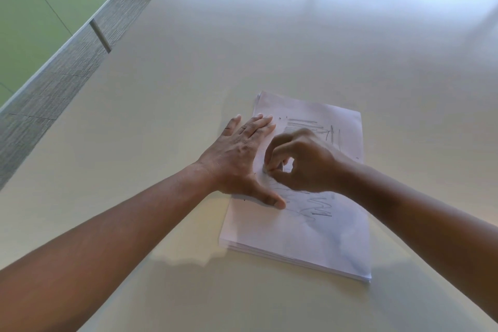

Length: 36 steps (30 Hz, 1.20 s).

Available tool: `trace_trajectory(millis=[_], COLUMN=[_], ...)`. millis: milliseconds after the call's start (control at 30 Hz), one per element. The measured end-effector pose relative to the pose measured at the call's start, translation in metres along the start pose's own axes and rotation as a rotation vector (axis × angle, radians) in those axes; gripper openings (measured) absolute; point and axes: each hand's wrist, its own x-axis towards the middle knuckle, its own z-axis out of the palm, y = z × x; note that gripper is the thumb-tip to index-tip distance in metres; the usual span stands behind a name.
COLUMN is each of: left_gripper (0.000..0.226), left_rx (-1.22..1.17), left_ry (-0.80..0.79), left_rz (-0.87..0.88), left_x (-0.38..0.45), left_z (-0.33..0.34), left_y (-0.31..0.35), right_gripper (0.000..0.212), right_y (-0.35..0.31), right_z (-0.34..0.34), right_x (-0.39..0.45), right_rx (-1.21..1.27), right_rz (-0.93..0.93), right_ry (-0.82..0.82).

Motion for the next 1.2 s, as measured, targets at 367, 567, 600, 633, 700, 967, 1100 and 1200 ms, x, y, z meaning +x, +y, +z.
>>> trace_trajectory(millis=[367,567,600,633,700,967,1100,1200], left_gripper=[0.164,0.159,0.159,0.159,0.161,0.163,0.163,0.161], left_rx=[0.001,-0.013,-0.012,-0.006,0.007,0.01,0.001,-0.009], left_ry=[0.003,-0.006,-0.001,0.004,0.005,0.015,0.018,0.023], left_rz=[-0.005,-0.004,-0.005,-0.005,-0.007,-0.013,-0.013,-0.008], left_x=[0.0,-0.001,-0.001,-0.001,0.0,0.0,-0.001,-0.001], left_z=[0.0,-0.002,-0.002,-0.002,-0.001,0.0,0.0,0.0], left_y=[0.001,0.001,0.001,0.001,0.002,0.001,0.0,0.0], right_gripper=[0.012,0.008,0.009,0.01,0.011,0.005,0.007,0.01], right_y=[0.011,0.004,0.007,0.008,0.009,0.013,0.01,0.008], right_z=[-0.008,-0.005,-0.006,-0.007,-0.007,-0.004,-0.005,-0.005], right_x=[0.01,0.005,0.008,0.011,0.014,-0.006,-0.009,-0.009], right_rx=[-0.033,0.002,-0.013,-0.028,-0.052,-0.097,-0.126,-0.106], right_rz=[-0.014,-0.055,-0.053,-0.048,-0.026,0.161,0.219,0.29], right_ry=[0.009,-0.144,-0.115,-0.081,-0.018,0.074,0.086,0.083])
